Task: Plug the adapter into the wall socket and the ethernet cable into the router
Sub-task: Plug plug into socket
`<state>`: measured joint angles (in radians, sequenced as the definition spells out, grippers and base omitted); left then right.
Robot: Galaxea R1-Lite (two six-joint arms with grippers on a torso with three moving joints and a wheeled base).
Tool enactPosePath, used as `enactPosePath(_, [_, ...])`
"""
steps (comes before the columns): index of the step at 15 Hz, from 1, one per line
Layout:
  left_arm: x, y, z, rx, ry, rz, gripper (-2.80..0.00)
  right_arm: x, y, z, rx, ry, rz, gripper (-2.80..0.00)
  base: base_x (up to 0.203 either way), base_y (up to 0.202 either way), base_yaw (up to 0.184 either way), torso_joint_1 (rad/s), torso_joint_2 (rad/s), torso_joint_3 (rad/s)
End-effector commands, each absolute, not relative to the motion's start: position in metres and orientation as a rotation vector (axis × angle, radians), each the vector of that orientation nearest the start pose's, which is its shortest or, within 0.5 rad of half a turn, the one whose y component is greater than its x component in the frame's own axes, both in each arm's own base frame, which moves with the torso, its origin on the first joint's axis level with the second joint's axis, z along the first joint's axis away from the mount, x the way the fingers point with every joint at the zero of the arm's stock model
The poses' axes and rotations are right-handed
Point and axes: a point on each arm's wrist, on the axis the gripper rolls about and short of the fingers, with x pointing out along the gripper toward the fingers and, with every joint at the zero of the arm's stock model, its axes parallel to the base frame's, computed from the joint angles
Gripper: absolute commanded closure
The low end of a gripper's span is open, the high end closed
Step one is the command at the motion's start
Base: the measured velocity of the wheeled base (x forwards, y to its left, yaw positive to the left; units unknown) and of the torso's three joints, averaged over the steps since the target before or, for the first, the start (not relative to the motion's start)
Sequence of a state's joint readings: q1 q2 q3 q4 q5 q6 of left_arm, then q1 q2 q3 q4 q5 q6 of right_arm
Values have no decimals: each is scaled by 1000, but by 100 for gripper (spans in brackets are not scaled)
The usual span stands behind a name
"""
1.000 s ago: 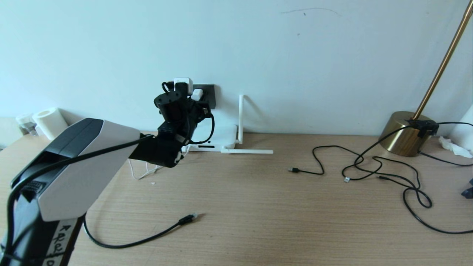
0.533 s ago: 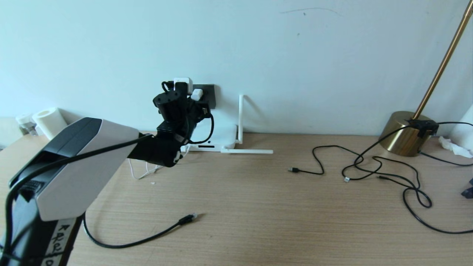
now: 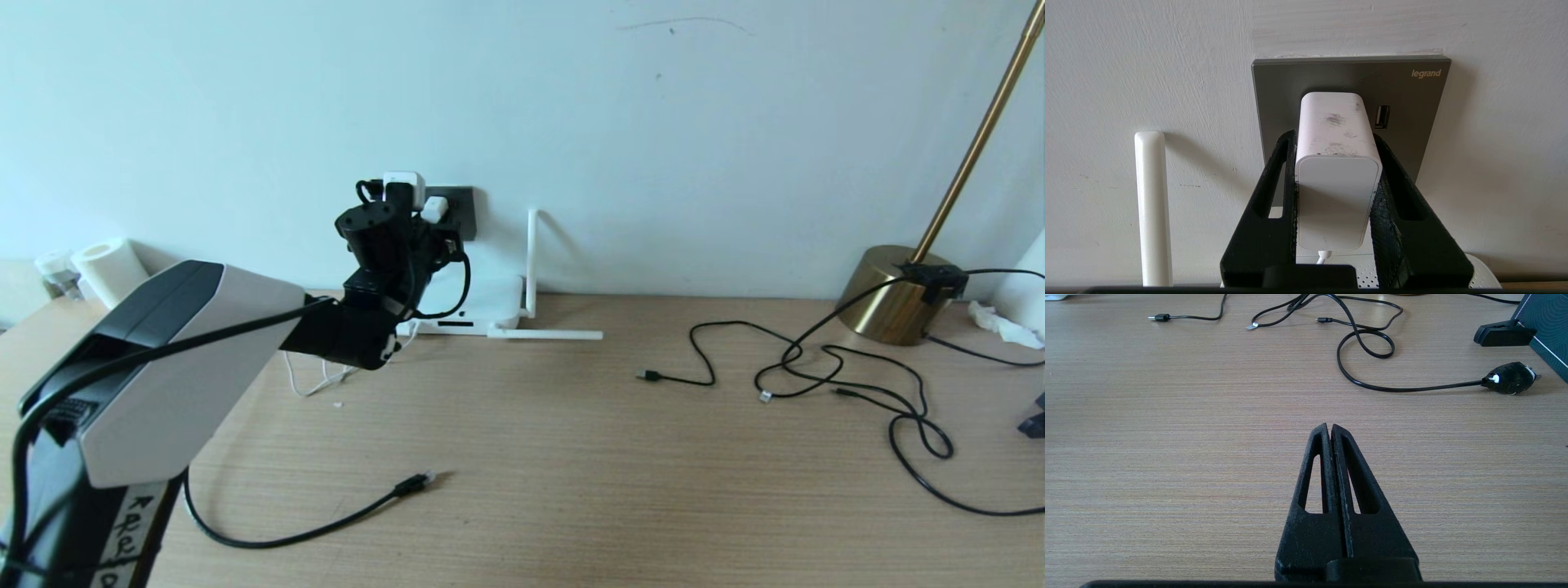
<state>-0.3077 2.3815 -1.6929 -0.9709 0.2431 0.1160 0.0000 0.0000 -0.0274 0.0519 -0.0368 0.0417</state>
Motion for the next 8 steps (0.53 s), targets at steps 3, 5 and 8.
enactPosePath(3, [478,-147,178,39,-274,-45,0,-25,-1,78,41,22,-37,0,0,0,0,0,0,0])
enactPosePath(5, [479,-147,180,35,-281,-44,0,-25,-1,78,42,23,-37,0,0,0,0,0,0,0])
enactPosePath(8, [479,-147,180,34,-284,-43,0,-25,-1,78,41,24,-37,0,0,0,0,0,0,0])
